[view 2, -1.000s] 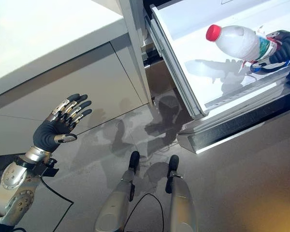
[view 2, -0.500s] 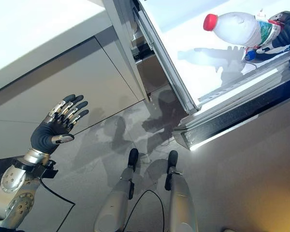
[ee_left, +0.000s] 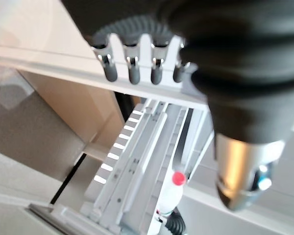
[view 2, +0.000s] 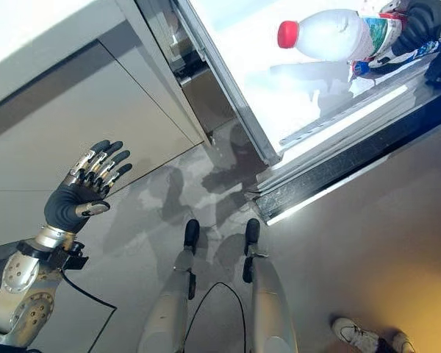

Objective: Take the drinks into the refrigerator

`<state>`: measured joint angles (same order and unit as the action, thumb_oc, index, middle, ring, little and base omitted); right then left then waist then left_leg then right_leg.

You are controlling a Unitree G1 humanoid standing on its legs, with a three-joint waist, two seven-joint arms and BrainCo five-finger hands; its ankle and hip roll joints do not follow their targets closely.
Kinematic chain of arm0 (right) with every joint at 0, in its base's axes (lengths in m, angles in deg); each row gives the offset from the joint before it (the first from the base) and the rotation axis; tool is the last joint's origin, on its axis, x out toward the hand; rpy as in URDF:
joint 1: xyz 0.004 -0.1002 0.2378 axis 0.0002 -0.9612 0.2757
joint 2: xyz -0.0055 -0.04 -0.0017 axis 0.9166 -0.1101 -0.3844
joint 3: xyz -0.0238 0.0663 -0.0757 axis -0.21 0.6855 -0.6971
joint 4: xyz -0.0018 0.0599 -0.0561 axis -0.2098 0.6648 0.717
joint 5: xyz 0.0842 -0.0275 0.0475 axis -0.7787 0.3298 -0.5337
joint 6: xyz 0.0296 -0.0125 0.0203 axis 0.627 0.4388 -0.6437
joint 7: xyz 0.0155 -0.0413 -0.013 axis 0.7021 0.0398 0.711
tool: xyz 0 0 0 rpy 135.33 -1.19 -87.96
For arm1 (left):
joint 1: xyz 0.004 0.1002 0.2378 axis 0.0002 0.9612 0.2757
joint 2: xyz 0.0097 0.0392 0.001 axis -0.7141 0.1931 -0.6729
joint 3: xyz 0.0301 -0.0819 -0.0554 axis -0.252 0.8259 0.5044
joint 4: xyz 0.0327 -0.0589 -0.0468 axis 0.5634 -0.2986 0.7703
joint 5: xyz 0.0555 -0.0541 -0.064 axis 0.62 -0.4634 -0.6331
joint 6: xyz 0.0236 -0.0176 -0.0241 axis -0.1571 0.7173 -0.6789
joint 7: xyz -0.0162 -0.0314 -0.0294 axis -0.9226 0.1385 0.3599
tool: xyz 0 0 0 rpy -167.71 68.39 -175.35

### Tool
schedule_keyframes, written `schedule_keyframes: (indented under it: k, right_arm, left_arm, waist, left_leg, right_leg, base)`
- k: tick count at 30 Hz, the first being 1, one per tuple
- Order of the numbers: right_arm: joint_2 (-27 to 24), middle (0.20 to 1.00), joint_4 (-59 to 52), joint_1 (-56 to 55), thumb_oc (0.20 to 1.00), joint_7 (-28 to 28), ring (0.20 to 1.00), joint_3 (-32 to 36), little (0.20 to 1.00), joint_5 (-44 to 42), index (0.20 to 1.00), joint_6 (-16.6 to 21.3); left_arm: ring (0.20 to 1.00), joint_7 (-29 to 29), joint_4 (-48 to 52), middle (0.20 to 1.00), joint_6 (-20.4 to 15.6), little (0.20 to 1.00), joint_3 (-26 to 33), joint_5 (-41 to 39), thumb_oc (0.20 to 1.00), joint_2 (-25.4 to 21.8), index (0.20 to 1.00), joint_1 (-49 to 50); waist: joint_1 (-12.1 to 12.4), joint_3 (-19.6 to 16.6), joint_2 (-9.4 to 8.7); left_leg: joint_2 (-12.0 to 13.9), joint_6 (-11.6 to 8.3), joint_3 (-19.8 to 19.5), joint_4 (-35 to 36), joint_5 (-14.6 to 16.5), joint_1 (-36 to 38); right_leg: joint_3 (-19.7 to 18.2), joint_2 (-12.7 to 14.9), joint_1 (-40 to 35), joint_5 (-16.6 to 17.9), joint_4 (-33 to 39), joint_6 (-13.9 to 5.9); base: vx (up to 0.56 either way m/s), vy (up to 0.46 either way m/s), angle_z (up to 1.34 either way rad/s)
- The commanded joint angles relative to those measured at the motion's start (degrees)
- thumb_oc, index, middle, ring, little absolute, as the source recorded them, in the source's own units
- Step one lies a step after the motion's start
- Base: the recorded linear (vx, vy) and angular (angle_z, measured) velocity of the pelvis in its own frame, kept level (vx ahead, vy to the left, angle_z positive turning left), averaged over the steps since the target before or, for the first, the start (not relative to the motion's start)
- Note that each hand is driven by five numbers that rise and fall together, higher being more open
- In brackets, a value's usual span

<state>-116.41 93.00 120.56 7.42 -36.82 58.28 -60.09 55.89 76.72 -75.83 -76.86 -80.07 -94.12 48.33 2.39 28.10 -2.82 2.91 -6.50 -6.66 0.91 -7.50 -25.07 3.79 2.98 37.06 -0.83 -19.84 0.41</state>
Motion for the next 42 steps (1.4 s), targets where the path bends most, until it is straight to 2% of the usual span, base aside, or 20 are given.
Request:
schedule_keyframes:
  k: [1,11,12,13,25,34,42]
  right_arm:
    - [-4.1,0.2,0.6,4.1,0.2,1.2,0.2,-4.9,0.2,-2.4,0.2,-0.2]
    - [-4.4,0.2,-2.0,3.2,0.2,0.8,0.2,-5.2,0.2,-1.2,0.2,-0.3]
    - [-4.1,0.567,-1.5,3.0,0.567,0.7,0.567,-4.9,0.567,-1.1,0.567,-0.3]
    - [-3.6,1.0,-2.2,3.4,1.0,0.6,1.0,-5.1,1.0,-0.7,1.0,-0.5]
    - [-1.1,1.0,-1.4,3.8,1.0,0.8,1.0,-3.6,1.0,-2.3,1.0,-0.5]
    - [-2.1,1.0,-3.0,2.5,1.0,0.5,1.0,-3.1,1.0,-3.4,1.0,-0.8]
    - [-2.5,1.0,-5.1,-0.2,1.0,0.9,1.0,0.3,1.0,-5.3,1.0,-0.9]
  left_arm:
    - [1.0,-0.5,3.3,1.0,-4.2,1.0,3.0,1.2,1.0,-1.9,1.0,-1.2]
    - [1.0,-1.2,3.2,1.0,-4.5,1.0,2.2,2.3,1.0,-1.0,1.0,-2.7]
    - [1.0,-1.2,3.2,1.0,-4.6,1.0,2.1,2.3,1.0,-1.0,1.0,-2.9]
    - [1.0,-1.2,3.3,1.0,-4.6,1.0,2.2,2.4,1.0,-1.0,1.0,-2.8]
    - [1.0,-1.3,3.4,1.0,-4.6,1.0,1.8,2.5,1.0,-1.4,1.0,-3.1]
    - [1.0,-1.0,3.1,1.0,-4.4,1.0,1.6,1.9,1.0,-2.1,1.0,-3.6]
    - [1.0,-1.4,1.7,1.0,-3.7,1.0,1.6,2.1,1.0,-2.1,1.0,-3.6]
  waist:
    - [-0.1,1.7,-3.75]
    - [-0.3,1.7,-3.63]
    - [-0.2,1.7,-3.68]
    - [-0.2,1.7,-3.94]
    - [0.0,1.7,-4.03]
    - [0.2,1.7,-4.09]
    - [0.1,1.7,-3.62]
  left_leg:
    - [-1.0,0.69,-2.1,4.1,1.4,7.4]
    - [-0.8,0.51,-2.8,4.1,1.5,7.1]
    - [-0.8,0.56,-2.8,4.1,1.6,7.0]
    - [-0.9,0.62,-2.8,4.1,1.7,6.9]
    - [-0.9,1.0,-2.7,4.1,2.1,7.7]
    - [-1.3,0.94,-3.7,4.1,2.1,8.7]
    - [-1.5,1.17,-4.1,4.1,2.1,10.8]
  right_leg:
    - [1.1,-3.6,-6.5,-1.0,6.9,-2.83]
    - [2.1,-3.7,-5.4,-2.0,5.4,-2.57]
    - [2.1,-3.7,-5.3,-1.8,5.5,-2.59]
    - [1.9,-3.8,-5.2,-1.6,5.8,-2.68]
    - [2.2,-3.4,-5.4,-1.5,5.4,-2.79]
    - [3.3,-2.7,-7.1,-2.1,4.8,-2.44]
    - [3.9,-2.2,-9.6,-2.3,4.7,-2.31]
  base:
    - [0.03,-0.033,0.02]
    - [0.0,-0.006,0.0]
    - [0.0,-0.005,0.03]
    - [0.0,0.0,0.0]
    - [-0.01,0.004,-0.02]
    - [-0.03,-0.007,0.06]
    - [-0.03,0.0,0.05]
